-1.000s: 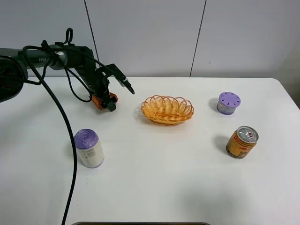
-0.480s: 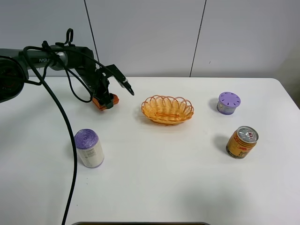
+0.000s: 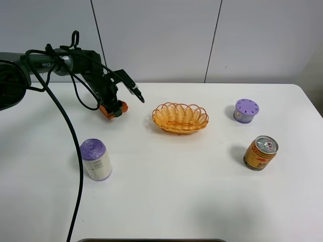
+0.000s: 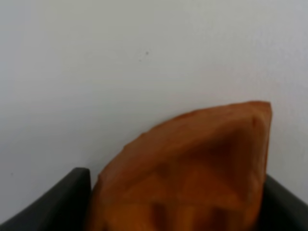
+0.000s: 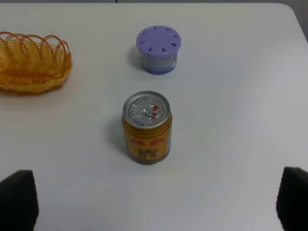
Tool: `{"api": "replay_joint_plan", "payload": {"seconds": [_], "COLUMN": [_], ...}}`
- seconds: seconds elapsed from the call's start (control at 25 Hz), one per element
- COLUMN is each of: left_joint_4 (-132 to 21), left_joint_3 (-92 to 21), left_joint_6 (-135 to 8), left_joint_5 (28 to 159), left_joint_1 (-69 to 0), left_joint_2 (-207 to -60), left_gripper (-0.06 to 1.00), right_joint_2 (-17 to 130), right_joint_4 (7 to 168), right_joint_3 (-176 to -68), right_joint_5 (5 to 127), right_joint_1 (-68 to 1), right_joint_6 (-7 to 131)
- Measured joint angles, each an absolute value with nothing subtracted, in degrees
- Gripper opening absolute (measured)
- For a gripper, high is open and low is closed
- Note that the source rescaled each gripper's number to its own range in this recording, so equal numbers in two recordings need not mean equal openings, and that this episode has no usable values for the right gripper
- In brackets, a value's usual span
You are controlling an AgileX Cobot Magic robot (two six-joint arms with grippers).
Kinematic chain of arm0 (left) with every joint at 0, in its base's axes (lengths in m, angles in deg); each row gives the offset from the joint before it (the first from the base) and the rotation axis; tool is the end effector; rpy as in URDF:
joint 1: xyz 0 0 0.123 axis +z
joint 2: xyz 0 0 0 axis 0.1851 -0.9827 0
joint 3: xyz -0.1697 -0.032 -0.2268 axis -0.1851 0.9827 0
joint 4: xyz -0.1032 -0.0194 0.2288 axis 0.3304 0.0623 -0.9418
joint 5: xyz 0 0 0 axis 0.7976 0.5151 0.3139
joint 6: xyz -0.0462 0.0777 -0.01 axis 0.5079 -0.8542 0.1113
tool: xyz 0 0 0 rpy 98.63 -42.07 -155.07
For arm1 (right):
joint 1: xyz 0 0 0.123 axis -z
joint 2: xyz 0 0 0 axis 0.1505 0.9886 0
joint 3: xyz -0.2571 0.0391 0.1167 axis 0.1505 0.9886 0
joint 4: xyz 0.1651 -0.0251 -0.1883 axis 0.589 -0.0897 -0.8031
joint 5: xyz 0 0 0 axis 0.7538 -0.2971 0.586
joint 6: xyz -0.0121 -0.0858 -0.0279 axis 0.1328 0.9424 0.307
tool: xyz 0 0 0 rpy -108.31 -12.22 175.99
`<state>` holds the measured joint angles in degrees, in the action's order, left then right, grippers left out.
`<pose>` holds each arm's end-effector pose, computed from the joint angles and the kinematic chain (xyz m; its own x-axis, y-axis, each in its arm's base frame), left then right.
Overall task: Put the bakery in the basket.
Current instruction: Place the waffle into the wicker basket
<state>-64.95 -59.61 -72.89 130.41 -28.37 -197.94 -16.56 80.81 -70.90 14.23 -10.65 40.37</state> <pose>0.4715 -0.1549 0.0993 -0.4695 0.8329 -0.2930 0.8237 0.5326 0.1943 -0.0061 0.0014 0.2777 -0.4544 -0.0272 -0.8904 -0.0563 0.9984 -0.0018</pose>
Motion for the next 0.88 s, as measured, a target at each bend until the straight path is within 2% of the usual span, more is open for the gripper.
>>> {"api": "replay_joint_plan", "payload": {"seconds": [0.44, 0.88], "left_joint_4": [-65.86, -66.24], "left_joint_3": [-59.55, -59.55], "left_joint_6": [-70.73, -60.47], "left_joint_5": [131.82, 131.64], "left_joint_1": [-28.37, -30.66], "left_joint_2": [-196.03, -183.55], "left_gripper": [0.08, 0.08], "right_joint_2": [-16.56, -16.56], "right_joint_4": [80.81, 80.81], "right_joint_3": [-70.9, -70.9], "right_joint_5": [14.23, 14.23], "right_joint_1": [-10.65, -10.65], "right_joint_6": [40.37, 40.37]}}
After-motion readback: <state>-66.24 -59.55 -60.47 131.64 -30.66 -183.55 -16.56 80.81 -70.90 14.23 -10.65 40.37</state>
